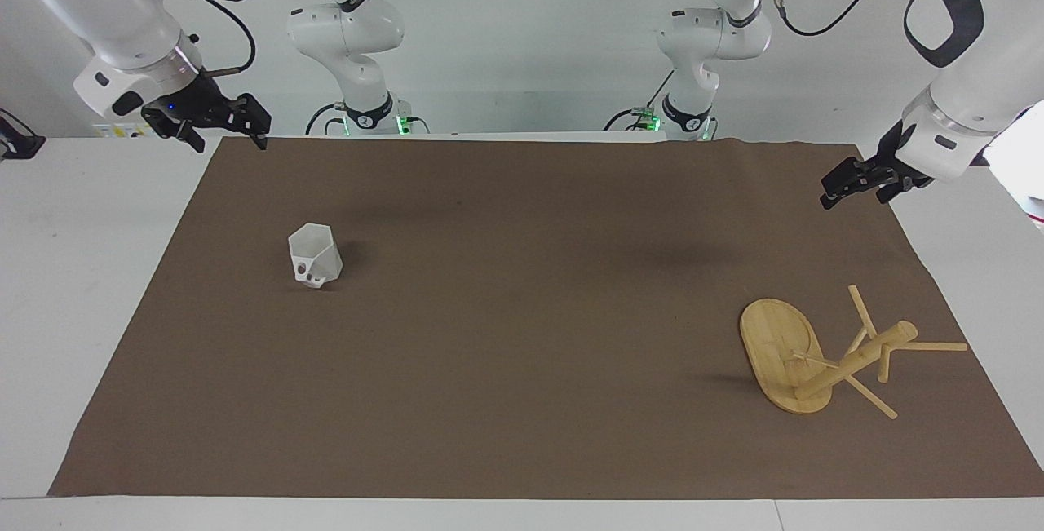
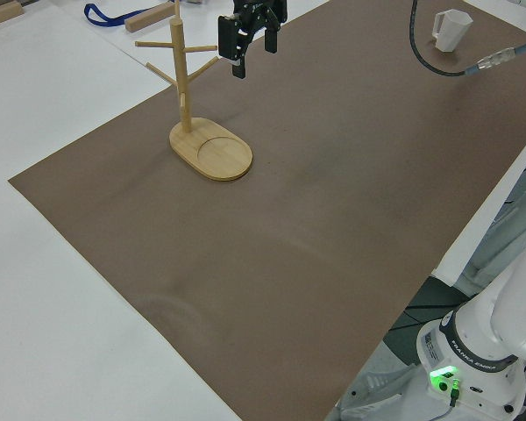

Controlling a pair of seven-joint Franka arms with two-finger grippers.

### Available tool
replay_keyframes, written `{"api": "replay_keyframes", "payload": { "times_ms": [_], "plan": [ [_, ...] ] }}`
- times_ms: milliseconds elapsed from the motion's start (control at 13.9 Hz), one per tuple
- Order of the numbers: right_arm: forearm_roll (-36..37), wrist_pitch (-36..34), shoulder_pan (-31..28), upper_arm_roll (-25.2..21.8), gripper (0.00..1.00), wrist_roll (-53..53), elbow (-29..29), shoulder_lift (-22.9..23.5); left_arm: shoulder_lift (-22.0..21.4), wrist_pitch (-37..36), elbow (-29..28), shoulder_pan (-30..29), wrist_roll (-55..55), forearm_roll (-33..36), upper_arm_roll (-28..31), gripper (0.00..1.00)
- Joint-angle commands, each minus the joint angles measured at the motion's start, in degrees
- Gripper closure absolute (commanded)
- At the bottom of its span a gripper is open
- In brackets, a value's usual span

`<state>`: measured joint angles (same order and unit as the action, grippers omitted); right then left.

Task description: Hang cup on rack

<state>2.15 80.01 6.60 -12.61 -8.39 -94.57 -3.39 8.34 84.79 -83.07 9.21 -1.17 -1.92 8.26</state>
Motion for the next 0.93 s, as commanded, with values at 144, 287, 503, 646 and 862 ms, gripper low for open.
{"api": "replay_keyframes", "payload": {
  "times_ms": [144, 287, 503, 646, 862],
  "plan": [
    [0.6, 0.8, 0.2, 0.5, 0.0, 1.2, -0.5, -0.7, -0.9, -0.8, -0.6, -0.1, -0.7, 0.8, -0.1, 0.0],
    [0.6, 0.7, 0.1, 0.6, 0.0, 0.2, -0.5, -0.7, -0.9, -0.8, -0.5, -0.1, -0.7, 0.8, -0.1, 0.0],
    [-3.5, 2.5, -0.2, -1.0, 0.0, -17.7, 0.6, 0.1, -0.9, -0.8, -0.5, -0.1, -0.7, 0.8, -0.1, 0.0],
    [-7.2, 3.6, -0.7, -3.7, 0.0, -25.4, 0.6, 0.8, -0.9, -0.8, -0.6, -0.1, -0.7, 0.8, -0.1, 0.0],
    [-11.5, 4.3, -1.1, -5.9, 0.0, -32.5, 0.6, 1.5, -0.9, -0.8, -0.5, -0.1, -0.7, 0.8, -0.1, 0.0]
  ]
}}
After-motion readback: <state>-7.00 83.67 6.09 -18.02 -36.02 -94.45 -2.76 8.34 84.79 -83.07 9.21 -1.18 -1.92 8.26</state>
